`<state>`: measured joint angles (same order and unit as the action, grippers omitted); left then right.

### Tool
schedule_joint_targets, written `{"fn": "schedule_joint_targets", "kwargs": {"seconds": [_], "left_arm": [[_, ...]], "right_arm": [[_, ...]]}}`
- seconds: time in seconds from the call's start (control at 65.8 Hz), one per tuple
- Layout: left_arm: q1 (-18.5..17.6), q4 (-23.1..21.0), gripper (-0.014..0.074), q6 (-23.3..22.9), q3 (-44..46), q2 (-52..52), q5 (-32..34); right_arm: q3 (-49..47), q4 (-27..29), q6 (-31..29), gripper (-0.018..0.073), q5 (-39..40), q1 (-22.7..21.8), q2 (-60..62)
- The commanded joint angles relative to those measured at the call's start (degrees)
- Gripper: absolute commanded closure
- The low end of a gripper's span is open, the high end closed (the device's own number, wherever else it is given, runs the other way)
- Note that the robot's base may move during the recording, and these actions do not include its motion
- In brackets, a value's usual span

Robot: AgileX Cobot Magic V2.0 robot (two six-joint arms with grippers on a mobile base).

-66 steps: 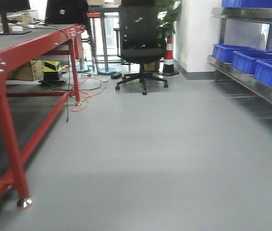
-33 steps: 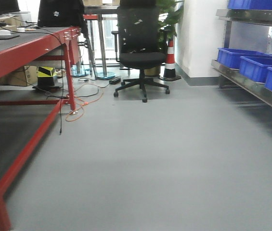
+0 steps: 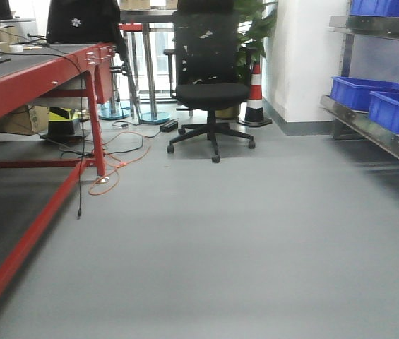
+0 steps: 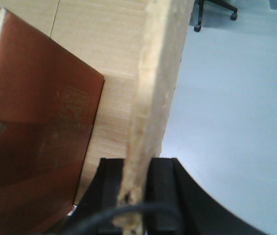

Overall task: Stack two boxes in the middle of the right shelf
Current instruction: 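Hold the boxes in both grippers while driving toward the steel shelf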

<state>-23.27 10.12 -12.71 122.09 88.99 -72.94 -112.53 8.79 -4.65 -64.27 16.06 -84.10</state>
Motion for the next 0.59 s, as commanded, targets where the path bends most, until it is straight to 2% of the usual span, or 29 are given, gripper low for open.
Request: {"fn": "schedule_joint_targets", "kwargs": {"seconds": [0.0,0.578], "left_arm": [[0.28,-0.46,0.0708,0.06,0.82,-0.72,2.98],[0.28,-0.34,0.0708,0.06,0.82,-0.72,2.98]], "right_arm": [[-0.78,0.62,-0.84,0.0721,3.49,-0.13,0.77],[-0.78,0.62,-0.84,0.0721,3.49,-0.13,0.77]]}}
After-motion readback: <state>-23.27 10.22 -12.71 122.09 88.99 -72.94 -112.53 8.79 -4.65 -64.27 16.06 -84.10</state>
